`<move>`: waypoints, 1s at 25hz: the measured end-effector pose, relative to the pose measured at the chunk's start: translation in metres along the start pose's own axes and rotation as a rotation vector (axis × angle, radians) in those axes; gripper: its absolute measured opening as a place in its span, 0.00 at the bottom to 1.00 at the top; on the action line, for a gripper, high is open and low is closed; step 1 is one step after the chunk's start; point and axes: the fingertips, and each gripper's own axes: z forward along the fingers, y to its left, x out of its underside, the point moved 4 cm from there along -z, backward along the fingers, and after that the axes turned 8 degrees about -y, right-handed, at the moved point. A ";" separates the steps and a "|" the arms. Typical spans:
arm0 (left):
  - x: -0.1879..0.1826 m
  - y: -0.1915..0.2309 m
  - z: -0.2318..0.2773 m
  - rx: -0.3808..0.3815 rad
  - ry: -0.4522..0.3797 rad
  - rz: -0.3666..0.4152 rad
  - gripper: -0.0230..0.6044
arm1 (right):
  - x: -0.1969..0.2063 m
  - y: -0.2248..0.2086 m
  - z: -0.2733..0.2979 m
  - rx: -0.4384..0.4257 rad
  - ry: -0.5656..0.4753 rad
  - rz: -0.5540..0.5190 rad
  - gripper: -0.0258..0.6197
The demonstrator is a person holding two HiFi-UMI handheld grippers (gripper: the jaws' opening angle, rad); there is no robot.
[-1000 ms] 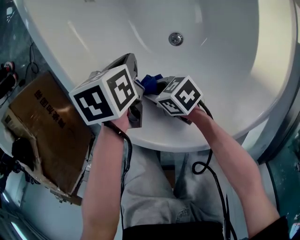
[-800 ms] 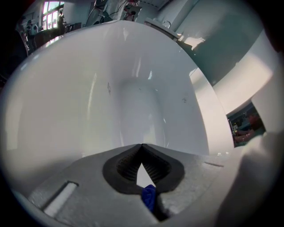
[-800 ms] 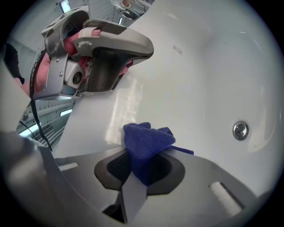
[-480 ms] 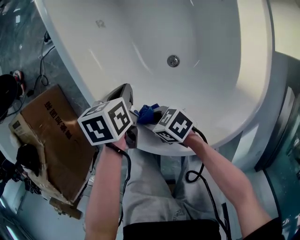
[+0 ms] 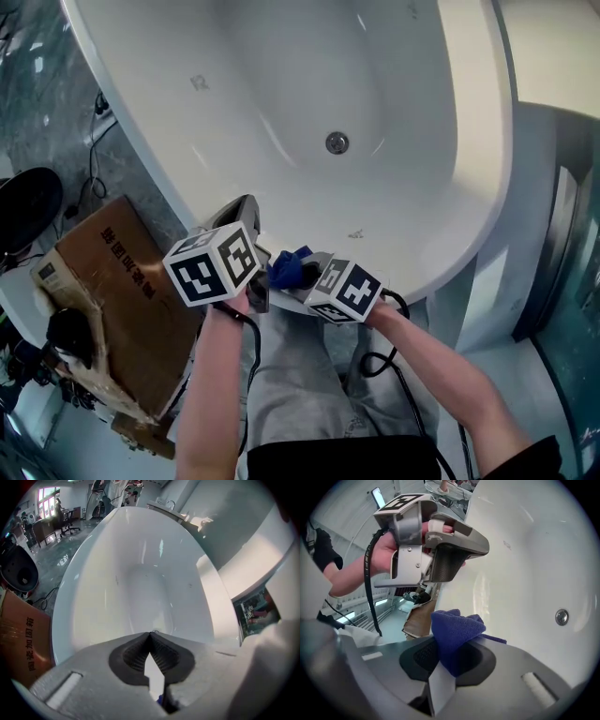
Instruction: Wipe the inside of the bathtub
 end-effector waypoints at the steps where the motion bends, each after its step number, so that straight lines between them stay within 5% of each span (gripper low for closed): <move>1: -0.001 -0.001 -0.001 -0.004 -0.003 0.000 0.04 | 0.000 0.004 -0.002 -0.007 0.000 -0.003 0.14; 12: -0.007 -0.004 0.013 -0.028 -0.006 -0.016 0.04 | -0.005 -0.007 -0.014 -0.006 -0.048 0.034 0.15; 25: -0.027 -0.062 0.067 0.041 0.013 0.063 0.04 | -0.046 -0.132 -0.122 0.230 -0.108 -0.004 0.15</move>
